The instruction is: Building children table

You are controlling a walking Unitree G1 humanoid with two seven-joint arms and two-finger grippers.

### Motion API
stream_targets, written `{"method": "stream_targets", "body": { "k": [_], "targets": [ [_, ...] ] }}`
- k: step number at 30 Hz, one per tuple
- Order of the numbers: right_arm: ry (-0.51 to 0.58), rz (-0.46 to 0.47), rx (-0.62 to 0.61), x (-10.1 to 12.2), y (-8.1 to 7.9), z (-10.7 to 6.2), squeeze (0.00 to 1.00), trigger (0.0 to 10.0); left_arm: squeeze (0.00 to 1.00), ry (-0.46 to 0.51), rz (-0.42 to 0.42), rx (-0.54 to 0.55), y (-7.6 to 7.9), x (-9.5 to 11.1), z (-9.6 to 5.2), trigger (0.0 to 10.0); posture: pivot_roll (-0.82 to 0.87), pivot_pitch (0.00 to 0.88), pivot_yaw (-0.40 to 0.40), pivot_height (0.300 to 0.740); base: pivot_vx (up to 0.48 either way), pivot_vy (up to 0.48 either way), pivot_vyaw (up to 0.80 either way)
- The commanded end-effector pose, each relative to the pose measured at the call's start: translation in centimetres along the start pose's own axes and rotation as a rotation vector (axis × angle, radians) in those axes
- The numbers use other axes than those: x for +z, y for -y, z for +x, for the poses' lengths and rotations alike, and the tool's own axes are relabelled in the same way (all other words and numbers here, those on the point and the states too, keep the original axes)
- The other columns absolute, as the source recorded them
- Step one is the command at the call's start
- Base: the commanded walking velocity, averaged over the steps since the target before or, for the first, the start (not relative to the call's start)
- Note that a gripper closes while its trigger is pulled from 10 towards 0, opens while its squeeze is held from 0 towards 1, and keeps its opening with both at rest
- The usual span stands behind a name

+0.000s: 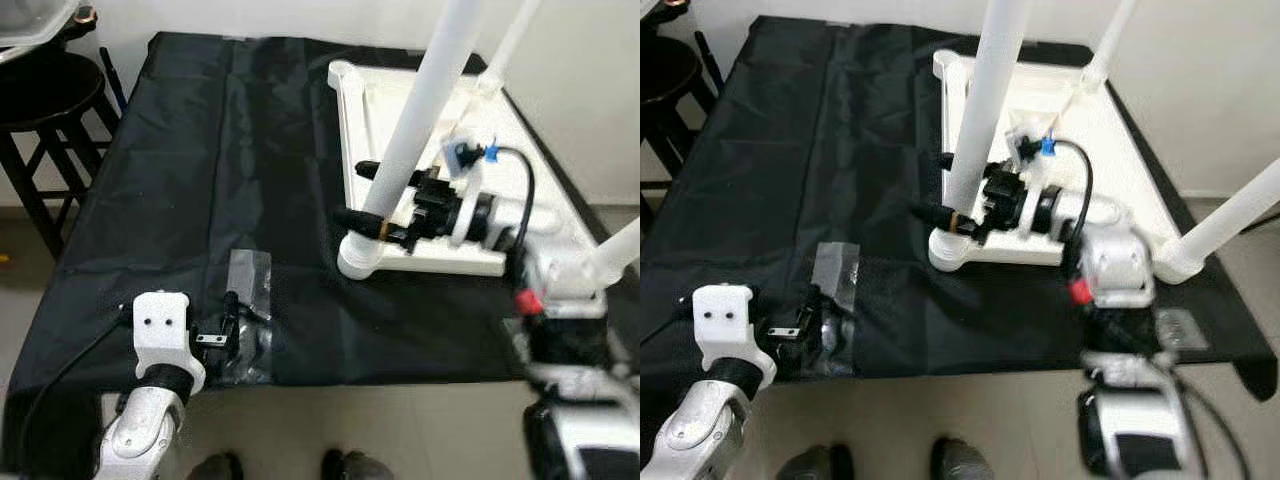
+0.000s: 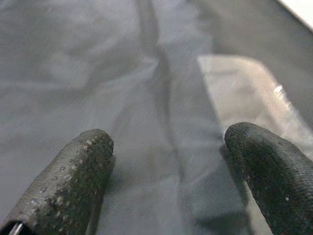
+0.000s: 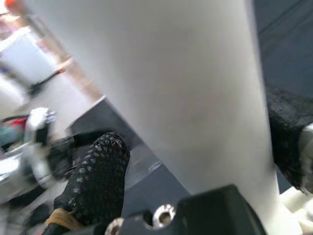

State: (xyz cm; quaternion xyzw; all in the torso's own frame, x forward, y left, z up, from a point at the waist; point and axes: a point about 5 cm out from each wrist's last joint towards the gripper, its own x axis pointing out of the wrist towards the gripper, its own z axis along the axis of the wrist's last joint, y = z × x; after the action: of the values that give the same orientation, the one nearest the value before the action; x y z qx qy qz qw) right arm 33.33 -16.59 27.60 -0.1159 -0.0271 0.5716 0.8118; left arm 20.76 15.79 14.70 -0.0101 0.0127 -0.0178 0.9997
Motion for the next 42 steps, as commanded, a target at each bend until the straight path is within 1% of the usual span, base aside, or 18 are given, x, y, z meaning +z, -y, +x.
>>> {"method": "stream_targets", "body": {
  "k": [1,2,3,7,8,9,10,24,27,28,29,30,31,32,33,34,39,42],
  "targets": [
    [-0.001,0.017,0.141,0.3,-0.3,0.5,0.15,10.0,0.00,-0.009,-0.001,-0.012,0.1,0.3,-0.7,10.0,0.04,0.337,-0.094,0.740,0.000,0.000,0.00],
    [-0.001,0.017,0.141,0.3,-0.3,0.5,0.15,10.0,0.00,-0.009,-0.001,-0.012,0.1,0.3,-0.7,10.0,0.04,0.337,-0.094,0.740,0.000,0.000,0.00],
    [0.005,-0.011,0.143,1.1,0.4,0.5,0.00,10.0,0.00,-0.010,0.002,-0.014,0.1,0.5,-1.0,10.0,0.05,0.351,-0.090,0.740,0.000,0.000,0.00],
    [0.018,-0.081,0.154,3.0,1.9,0.1,0.00,10.0,0.00,-0.014,0.006,-0.015,0.1,0.9,-1.5,10.0,0.06,0.369,-0.091,0.740,0.000,0.000,0.00],
    [0.035,-0.100,0.157,3.8,2.5,-0.1,0.00,6.4,0.00,-0.015,0.009,-0.015,0.1,1.0,-1.7,10.0,0.06,0.371,-0.091,0.740,0.000,0.000,0.00],
    [0.035,-0.100,0.157,3.8,2.5,-0.1,0.00,6.4,0.00,-0.015,0.009,-0.015,0.1,1.0,-1.7,10.0,0.06,0.371,-0.091,0.740,0.000,0.000,0.00],
    [0.051,-0.113,0.195,4.7,2.9,-0.6,0.00,0.0,0.00,-0.016,0.012,-0.014,0.1,1.2,-1.8,10.0,0.06,0.387,-0.099,0.740,0.000,0.000,0.00],
    [0.047,-0.105,0.189,4.4,2.1,-2.4,0.00,0.0,0.00,-0.020,0.004,-0.012,0.4,1.1,-1.0,10.0,-0.01,0.334,-0.120,0.740,0.000,0.000,0.00],
    [-0.001,-0.086,0.024,3.0,0.4,-2.3,0.00,0.0,0.00,-0.027,-0.008,-0.010,0.5,0.4,-0.1,10.0,-0.05,0.280,-0.148,0.740,0.000,0.000,0.00],
    [0.037,0.010,-0.515,-0.5,-1.0,-0.9,0.00,0.0,0.00,-0.039,-0.015,-0.007,0.7,-0.8,0.8,10.0,-0.04,0.177,-0.214,0.740,0.000,0.000,0.00],
    [0.037,0.010,-0.515,-0.5,-1.0,-0.9,0.00,0.0,0.00,-0.039,-0.015,-0.007,0.7,-0.8,0.8,10.0,-0.04,0.177,-0.214,0.740,0.000,0.000,0.00],
    [0.023,0.050,-0.818,-2.6,-1.3,-1.2,0.00,0.0,0.00,-0.046,-0.016,-0.006,0.8,-1.3,1.3,10.0,-0.04,0.157,-0.215,0.740,0.000,0.000,0.00],
    [-0.091,0.220,-0.991,-8.0,-4.1,-0.9,0.00,0.0,0.00,-0.052,-0.019,-0.001,0.8,-1.9,1.9,10.0,-0.05,0.114,-0.191,0.740,0.000,0.000,0.00],
    [-0.091,0.220,-0.991,-8.0,-4.1,-0.9,0.00,0.0,0.00,-0.052,-0.019,-0.001,0.8,-1.9,1.9,10.0,-0.05,0.114,-0.191,0.740,0.000,0.000,0.00],
    [-0.195,0.229,-1.084,-11.0,-6.3,-0.6,0.00,0.0,0.00,-0.058,-0.020,0.001,0.9,-2.3,2.4,10.0,-0.05,0.104,-0.182,0.740,0.000,0.000,0.00],
    [-0.214,0.284,-1.043,-12.5,-7.5,1.3,0.00,0.0,0.00,-0.064,-0.019,0.000,0.8,-2.7,3.0,10.0,-0.04,0.068,-0.168,0.740,0.000,0.000,0.00],
    [-0.126,0.310,-0.986,-11.1,-5.7,6.0,0.00,0.0,0.00,-0.081,-0.036,-0.005,0.2,-3.7,4.5,10.0,-0.04,0.026,-0.144,0.740,0.000,0.000,0.00],
    [-0.129,0.314,-0.982,-10.9,-5.6,6.1,0.00,0.0,0.00,-0.078,-0.032,-0.004,0.2,-3.6,4.6,10.0,-0.04,0.029,-0.143,0.740,0.000,0.000,0.00]
  ]
}}
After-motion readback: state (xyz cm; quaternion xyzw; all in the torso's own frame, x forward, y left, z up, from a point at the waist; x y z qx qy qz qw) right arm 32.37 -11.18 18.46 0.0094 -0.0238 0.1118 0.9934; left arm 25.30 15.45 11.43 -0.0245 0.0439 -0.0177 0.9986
